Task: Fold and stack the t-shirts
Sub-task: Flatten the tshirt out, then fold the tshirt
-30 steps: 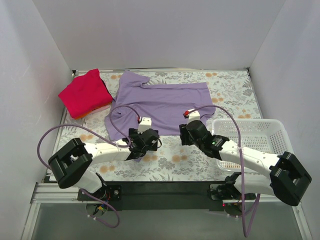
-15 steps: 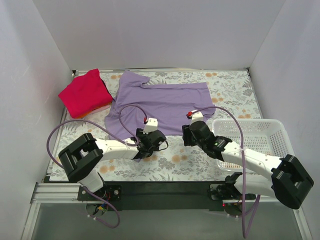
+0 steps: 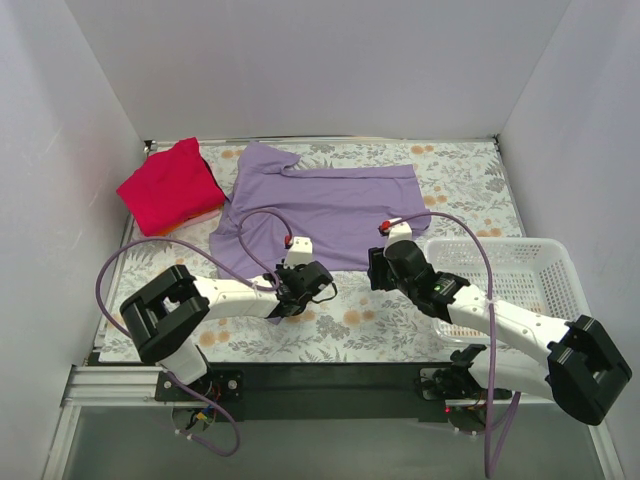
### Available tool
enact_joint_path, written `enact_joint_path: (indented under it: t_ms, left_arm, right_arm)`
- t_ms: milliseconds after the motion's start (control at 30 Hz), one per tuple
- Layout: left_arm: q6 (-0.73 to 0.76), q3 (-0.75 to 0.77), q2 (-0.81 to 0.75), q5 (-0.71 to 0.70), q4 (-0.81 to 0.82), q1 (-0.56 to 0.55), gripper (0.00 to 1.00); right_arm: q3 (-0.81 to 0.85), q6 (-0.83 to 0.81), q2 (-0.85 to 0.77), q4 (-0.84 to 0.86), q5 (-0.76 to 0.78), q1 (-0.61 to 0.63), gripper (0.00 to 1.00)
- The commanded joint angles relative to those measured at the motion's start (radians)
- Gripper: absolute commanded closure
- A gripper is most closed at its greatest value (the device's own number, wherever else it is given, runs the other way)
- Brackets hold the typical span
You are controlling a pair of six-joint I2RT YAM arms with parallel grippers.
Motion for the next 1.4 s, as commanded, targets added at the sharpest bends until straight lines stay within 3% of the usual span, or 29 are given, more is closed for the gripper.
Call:
enact_joint_path:
  t_ms: [0,100,367,600,800,1133,1367]
  left_arm:
    - [-0.042,0.017,0.01,-0.041,-0.063,0.004,0.86]
    - [-0.045,0.012,0.006,-0.022,-0.066,0.018,1.0]
    - [-0.03,-0.006,-0.092,0.027,-0.063,0.019,1.0]
    - [-0.053,-0.106,-0.426,0.033,-0.08,0.021,1.0]
    - [-0.091,-0.146,-0.617,0.014,-0.152,0.032,1.0]
    - [-0.137,-0.157,-0.757,-0.038,-0.258,0.035,1.0]
    - [-0.151,-0.155,-0.821,-0.055,-0.289,0.033,1.0]
  right_arm:
    - [-0.004,0.008,-0.024,0.031,-0.005,-0.004,0.55]
    - [-0.001,0.007,-0.028,0.031,-0.005,-0.004,0.55]
    - [0.018,0.002,0.051,0.029,0.023,-0.051,0.54]
    - [0.061,0.002,0.174,0.028,0.028,-0.073,0.55]
    - [0.111,-0.002,0.212,0.026,0.038,-0.074,0.56]
    - [0.229,-0.045,0.292,-0.013,0.172,-0.109,0.56]
    - [0.318,-0.079,0.436,-0.035,0.247,-0.162,0.57]
